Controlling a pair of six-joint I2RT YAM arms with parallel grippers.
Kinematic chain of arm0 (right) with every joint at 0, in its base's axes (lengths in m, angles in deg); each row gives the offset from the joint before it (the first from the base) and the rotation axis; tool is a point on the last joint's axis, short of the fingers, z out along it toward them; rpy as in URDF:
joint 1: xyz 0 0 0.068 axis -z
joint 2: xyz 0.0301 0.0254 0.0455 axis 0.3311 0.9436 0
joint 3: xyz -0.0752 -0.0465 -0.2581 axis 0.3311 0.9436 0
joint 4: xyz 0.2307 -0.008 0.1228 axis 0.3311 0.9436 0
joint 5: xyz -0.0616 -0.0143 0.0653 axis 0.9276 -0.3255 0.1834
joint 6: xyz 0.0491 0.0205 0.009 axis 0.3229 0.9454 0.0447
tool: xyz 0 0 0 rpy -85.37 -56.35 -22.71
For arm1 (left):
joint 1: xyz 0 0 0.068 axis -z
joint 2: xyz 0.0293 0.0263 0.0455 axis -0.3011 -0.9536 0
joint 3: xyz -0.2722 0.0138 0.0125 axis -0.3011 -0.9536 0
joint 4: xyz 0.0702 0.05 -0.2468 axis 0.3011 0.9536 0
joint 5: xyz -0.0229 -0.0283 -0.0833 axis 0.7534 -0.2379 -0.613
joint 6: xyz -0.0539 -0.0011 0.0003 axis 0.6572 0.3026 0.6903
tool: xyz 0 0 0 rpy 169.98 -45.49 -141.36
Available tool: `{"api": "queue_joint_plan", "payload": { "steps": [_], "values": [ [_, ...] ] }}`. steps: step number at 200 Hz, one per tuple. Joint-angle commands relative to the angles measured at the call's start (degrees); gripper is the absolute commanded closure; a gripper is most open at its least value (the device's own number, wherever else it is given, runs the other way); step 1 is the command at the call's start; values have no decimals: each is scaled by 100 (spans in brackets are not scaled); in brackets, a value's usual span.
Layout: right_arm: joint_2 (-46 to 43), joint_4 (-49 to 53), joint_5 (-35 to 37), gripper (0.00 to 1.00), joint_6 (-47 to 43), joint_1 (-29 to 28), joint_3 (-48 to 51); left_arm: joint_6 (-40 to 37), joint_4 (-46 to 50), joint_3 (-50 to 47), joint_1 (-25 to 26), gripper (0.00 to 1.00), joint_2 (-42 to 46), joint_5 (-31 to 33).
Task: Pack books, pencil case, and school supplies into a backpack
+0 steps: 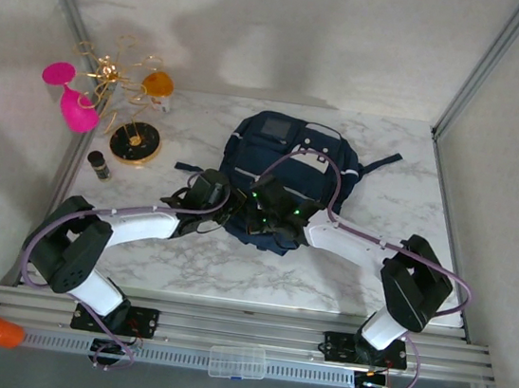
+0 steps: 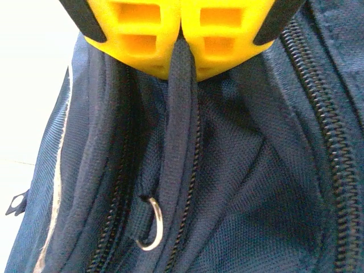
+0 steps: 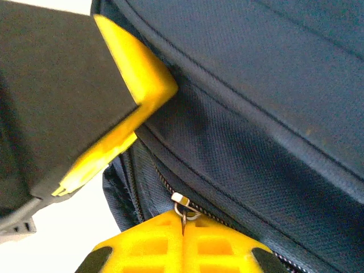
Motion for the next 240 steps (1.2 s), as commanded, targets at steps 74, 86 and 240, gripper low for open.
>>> {"api": "queue_joint_plan", "payload": {
  "steps": [74, 86, 240],
  "values": [
    [-1272, 600, 310, 100, -4, 1525, 1363, -2289, 1353, 491, -2050, 100, 485, -1040],
    [-1094, 419, 145, 100, -90, 1097, 1073, -2438, 1348, 621, -2036, 100, 449, -1056],
    [-433, -22, -47, 100, 56, 426, 552, 816, 28, -57, 666, 63, 426, 714]
  ]
}}
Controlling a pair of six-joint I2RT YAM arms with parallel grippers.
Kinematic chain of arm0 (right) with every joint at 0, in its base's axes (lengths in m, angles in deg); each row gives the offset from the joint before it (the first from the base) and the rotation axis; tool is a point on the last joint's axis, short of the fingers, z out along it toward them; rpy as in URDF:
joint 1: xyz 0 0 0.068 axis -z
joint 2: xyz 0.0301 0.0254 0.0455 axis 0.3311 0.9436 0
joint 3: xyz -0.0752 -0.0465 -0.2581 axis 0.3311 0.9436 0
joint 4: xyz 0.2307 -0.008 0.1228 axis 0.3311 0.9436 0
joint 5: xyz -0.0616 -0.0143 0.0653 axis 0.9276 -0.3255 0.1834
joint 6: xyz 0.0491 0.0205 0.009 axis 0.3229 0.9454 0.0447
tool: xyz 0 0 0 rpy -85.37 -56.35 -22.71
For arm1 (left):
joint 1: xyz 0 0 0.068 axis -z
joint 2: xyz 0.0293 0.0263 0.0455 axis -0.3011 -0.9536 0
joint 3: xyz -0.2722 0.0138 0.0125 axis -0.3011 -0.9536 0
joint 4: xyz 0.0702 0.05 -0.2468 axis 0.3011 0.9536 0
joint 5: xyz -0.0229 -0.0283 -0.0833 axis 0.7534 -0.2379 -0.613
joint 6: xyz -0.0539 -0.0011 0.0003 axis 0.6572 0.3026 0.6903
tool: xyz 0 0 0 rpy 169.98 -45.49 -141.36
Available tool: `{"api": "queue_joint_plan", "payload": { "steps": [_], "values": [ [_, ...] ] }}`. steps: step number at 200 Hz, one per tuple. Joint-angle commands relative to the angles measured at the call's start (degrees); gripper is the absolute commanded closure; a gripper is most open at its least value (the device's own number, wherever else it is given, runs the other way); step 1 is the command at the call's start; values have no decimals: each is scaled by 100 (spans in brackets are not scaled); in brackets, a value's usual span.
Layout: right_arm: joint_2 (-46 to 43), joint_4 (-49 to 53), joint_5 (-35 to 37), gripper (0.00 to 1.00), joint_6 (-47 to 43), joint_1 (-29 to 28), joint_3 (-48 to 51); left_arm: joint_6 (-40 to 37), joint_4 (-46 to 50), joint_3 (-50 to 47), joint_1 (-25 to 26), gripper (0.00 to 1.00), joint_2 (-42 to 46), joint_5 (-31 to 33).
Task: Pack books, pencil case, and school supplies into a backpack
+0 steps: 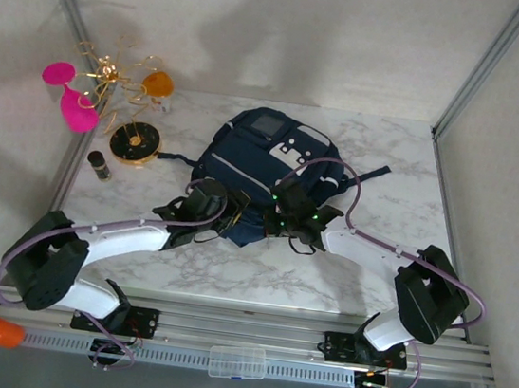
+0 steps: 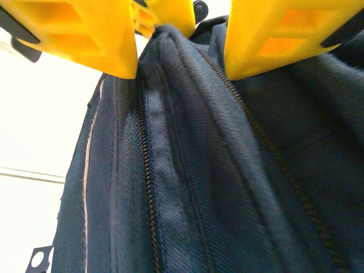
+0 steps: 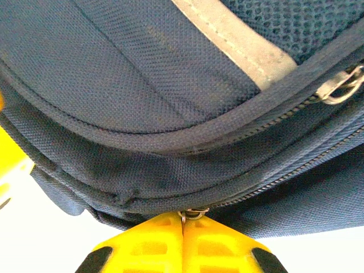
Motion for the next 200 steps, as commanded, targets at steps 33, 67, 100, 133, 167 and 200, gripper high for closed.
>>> {"api": "queue_joint_plan", "payload": {
  "steps": [33, 67, 100, 133, 167, 200],
  "values": [
    [178, 94, 392, 100, -103, -75, -265, 709, 82, 356, 302, 73, -545, 819],
    [188, 164, 603, 100, -97, -58, -259, 606, 449, 490, 332, 95, -634, 1234],
    [87, 596, 1326, 100, -85, 198, -189, 333, 552, 180, 134, 100, -310, 1200],
    [-119, 915, 1519, 100, -203, 722, -288, -207, 1376, -198, -294, 100, 501, 1653],
    [334, 1001, 1803, 100, -392, 1144, -568, -927, 1360, -623, -1136, 100, 1202, 1104],
    [596, 748, 1762, 100, -523, 1287, -863, -1590, 1568, -329, -1509, 100, 1184, 715]
  ]
}}
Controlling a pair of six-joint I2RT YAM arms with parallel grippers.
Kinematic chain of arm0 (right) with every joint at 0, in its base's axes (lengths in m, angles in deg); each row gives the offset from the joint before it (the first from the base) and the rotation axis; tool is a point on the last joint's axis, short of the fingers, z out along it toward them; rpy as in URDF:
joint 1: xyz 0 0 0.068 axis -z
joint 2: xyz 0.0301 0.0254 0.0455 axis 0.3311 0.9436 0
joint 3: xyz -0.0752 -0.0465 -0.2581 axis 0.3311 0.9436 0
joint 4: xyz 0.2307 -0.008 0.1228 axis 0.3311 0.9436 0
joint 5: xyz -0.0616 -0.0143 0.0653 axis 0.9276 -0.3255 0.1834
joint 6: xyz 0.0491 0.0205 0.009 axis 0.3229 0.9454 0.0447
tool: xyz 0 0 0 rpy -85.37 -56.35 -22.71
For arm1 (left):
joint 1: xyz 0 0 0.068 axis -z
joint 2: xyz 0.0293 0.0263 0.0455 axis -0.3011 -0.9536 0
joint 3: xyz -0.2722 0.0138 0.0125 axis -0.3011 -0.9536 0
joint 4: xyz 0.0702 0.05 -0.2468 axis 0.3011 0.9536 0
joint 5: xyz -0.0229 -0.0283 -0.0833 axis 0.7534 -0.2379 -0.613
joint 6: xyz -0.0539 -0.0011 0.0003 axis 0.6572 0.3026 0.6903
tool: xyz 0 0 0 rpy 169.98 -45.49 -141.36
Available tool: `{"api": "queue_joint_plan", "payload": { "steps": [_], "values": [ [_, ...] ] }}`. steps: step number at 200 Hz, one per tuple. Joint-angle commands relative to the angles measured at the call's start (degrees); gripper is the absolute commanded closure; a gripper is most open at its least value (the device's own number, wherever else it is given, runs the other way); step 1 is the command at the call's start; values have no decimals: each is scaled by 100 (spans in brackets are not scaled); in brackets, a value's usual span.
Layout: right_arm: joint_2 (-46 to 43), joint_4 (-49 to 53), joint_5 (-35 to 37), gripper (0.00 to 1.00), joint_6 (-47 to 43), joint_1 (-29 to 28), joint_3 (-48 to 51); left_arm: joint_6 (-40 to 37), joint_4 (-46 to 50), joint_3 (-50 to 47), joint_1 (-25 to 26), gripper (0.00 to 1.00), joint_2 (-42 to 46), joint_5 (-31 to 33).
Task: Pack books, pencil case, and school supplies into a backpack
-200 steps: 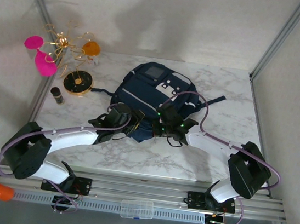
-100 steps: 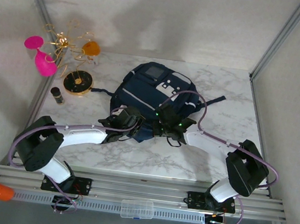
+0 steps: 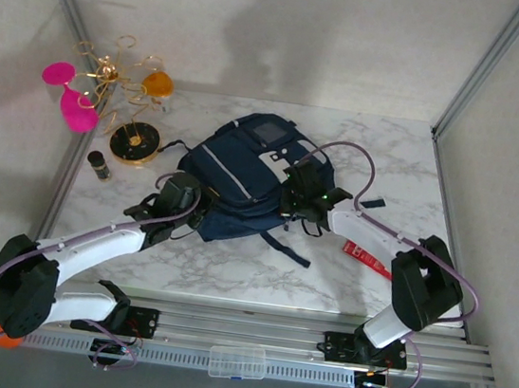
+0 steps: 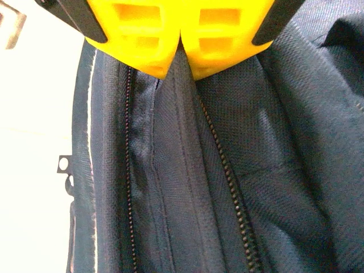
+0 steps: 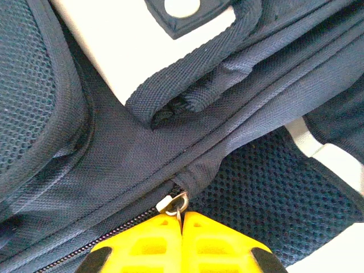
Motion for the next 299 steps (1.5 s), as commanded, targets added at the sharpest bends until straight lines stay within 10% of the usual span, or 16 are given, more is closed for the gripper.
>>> {"api": "queue_joint_plan", "payload": {
  "steps": [1, 32, 51, 122, 205, 244, 299],
  "values": [
    [170, 409, 964, 100, -142, 370, -236, -745, 723, 114, -455, 100, 30, 618],
    [182, 456, -266, 100, -413, -303, -525, -1263, 766, 560, -477, 100, -328, 337],
    [-117, 499, -591, 65, -256, -289, -355, -1725, 1227, 874, -509, 88, -383, 238],
    [621, 218, -2042, 43, 242, 334, -1322, -1548, 983, 391, -511, 76, 292, 445],
    [1751, -214, -2803, 65, 298, 502, -2018, -1464, 345, 619, -425, 70, 34, 50],
    [1759, -182, -2830, 59, 267, 429, -1861, -1504, 283, 789, -411, 71, -536, 128],
    [1202, -745, -3140, 92, 441, 517, -1275, -1771, 159, 1450, -479, 72, -1312, 253]
  ]
}}
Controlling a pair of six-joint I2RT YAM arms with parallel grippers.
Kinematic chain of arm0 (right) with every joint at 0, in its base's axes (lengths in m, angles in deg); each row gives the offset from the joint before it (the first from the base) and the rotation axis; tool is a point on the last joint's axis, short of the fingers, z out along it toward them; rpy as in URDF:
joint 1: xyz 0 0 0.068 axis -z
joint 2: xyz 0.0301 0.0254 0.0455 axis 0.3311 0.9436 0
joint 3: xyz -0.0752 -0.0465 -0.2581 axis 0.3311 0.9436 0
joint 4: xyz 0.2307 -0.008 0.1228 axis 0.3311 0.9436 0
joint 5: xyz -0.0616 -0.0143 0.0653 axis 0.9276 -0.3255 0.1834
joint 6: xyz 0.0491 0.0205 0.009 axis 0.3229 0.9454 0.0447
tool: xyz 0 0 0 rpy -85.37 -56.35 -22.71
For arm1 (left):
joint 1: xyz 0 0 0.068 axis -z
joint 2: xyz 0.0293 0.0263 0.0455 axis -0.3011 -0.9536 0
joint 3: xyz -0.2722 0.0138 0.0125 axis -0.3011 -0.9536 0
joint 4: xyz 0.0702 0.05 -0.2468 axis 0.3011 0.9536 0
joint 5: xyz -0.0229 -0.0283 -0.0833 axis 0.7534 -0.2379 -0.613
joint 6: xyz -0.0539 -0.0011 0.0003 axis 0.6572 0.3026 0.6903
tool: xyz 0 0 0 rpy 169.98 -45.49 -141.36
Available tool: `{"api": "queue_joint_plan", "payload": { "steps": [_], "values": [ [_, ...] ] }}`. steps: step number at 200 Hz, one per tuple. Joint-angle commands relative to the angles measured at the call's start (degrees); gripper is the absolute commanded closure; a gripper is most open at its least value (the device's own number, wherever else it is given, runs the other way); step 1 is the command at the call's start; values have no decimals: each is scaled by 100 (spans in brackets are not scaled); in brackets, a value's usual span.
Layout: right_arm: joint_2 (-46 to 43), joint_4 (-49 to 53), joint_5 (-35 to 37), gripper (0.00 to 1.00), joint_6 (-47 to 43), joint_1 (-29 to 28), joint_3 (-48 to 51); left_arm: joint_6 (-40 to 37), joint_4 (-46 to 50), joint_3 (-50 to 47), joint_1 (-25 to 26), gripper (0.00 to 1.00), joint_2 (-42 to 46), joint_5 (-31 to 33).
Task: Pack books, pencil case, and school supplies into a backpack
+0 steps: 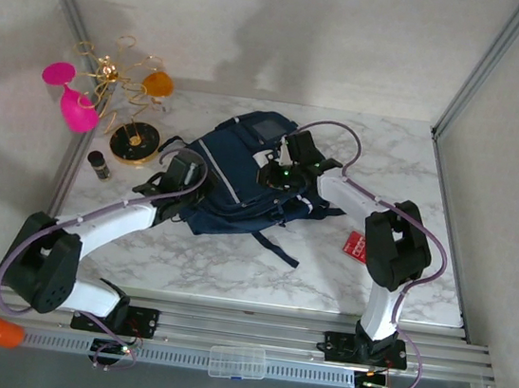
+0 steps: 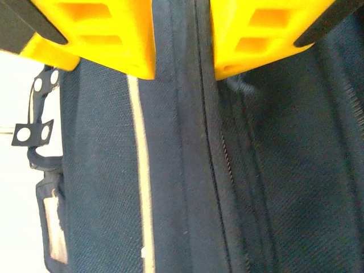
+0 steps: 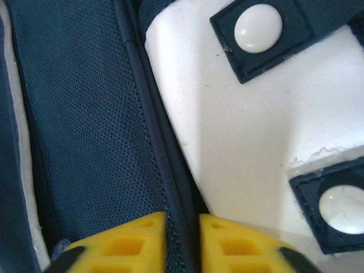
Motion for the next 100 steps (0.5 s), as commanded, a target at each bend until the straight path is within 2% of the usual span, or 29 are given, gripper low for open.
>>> {"api": "queue_joint_plan", "payload": {
  "steps": [1, 21, 43, 60, 84, 100],
  "values": [
    [-403, -319, -375, 93, 190, 4, 394, -160, -250, 390, -30, 72, -240, 101],
    [-612, -766, -687, 100, 588, 196, 753, -229, -433, 722, -71, 73, -653, 2],
    [-1072, -1605, -689, 100, 1352, 392, 1358, -517, -353, 1373, -80, 73, -1110, 55],
    [-1404, -2422, -430, 100, 2150, 371, 1822, -893, -66, 1969, -80, 69, -1297, 57],
    [-1701, -3563, -78, 100, 3214, 168, 2369, -1267, 572, 2263, -62, 62, -984, 189],
    [-1748, -3791, 139, 100, 3460, 64, 2387, -1307, 1150, 2186, 9, 57, -510, 287]
  ]
}}
